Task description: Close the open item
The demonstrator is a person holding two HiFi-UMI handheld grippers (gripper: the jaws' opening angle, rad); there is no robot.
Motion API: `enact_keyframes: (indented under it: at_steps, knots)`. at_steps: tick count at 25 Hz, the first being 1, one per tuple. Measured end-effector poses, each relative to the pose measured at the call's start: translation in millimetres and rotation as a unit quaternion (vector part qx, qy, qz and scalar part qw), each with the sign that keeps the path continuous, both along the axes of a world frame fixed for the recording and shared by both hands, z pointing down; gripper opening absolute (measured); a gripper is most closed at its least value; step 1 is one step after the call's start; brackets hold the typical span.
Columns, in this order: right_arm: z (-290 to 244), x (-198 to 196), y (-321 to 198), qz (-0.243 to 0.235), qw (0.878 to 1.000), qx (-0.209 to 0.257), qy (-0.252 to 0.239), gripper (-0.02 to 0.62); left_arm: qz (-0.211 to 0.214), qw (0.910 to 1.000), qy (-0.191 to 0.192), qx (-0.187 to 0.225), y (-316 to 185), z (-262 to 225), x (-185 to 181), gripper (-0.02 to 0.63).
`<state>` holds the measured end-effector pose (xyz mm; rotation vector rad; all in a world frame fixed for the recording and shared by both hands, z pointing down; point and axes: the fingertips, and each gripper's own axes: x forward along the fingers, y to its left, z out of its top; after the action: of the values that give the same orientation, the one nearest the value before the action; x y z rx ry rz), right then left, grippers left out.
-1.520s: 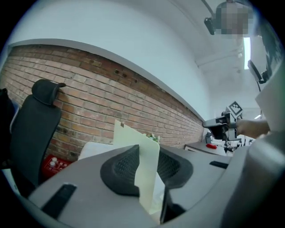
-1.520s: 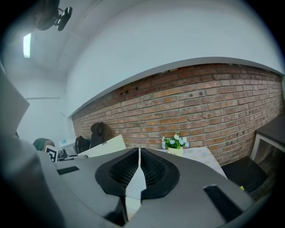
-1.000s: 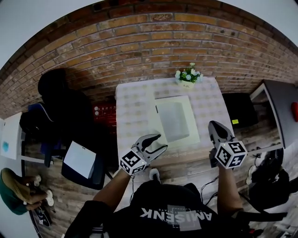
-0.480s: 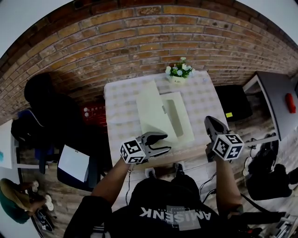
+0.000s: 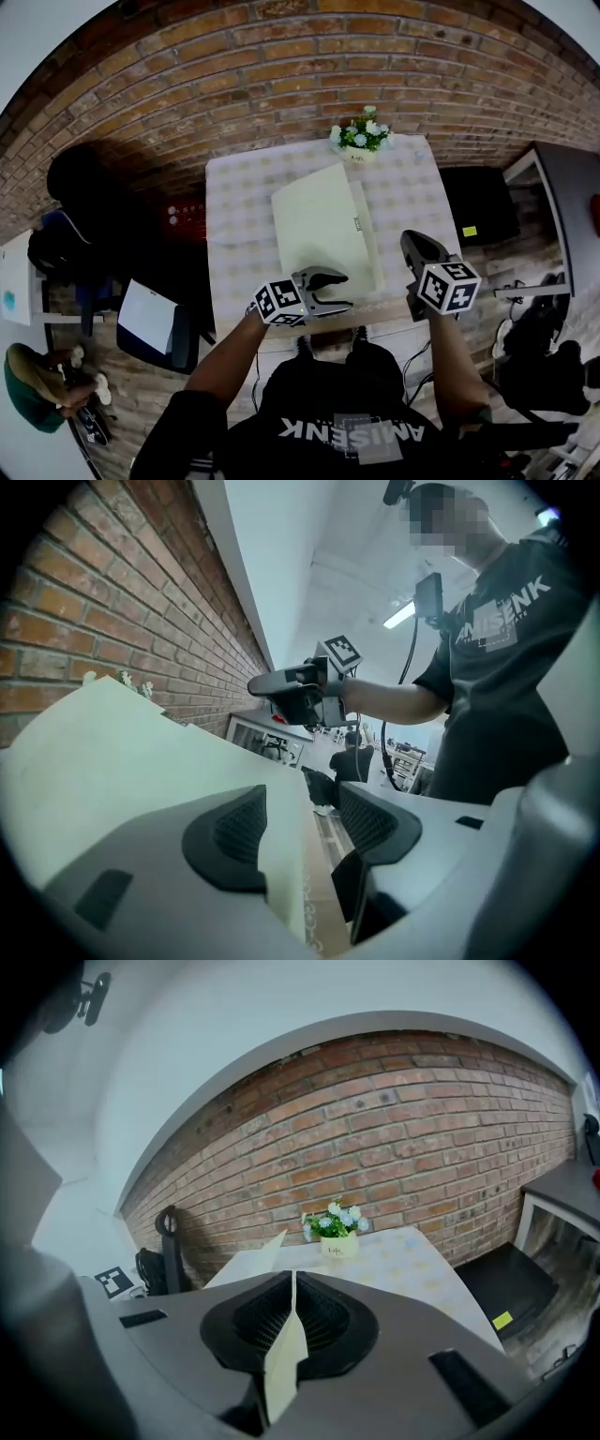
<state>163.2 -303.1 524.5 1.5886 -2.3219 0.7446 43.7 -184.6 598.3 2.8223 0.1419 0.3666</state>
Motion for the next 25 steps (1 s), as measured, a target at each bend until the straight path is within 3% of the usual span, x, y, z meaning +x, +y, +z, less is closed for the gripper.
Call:
enact_keyframes:
  at_steps: [11, 12, 14, 25]
  knots:
    - [67, -4, -30, -0.050, 0.996, -0.067, 0.013, 0.051, -0.025, 0.9988, -0.037, -0.022, -12, 25, 24, 0.236]
    - [74, -5, -33, -0.053, 0.996, -0.075, 0.013, 0.070, -0.026, 0.9985, -0.041, -0.024, -13, 27, 26, 0.236]
    - [89, -7, -38, -0.062, 0.994, -0.092, 0.014, 0.179, -0.029, 0.9982, -0.047, -0.025, -14, 31, 31, 0.236]
    - [140, -10, -60, -0.085, 0.986, -0.144, 0.007, 0.204, -0.036, 0.9970, -0.060, -0.032, -17, 41, 45, 0.238]
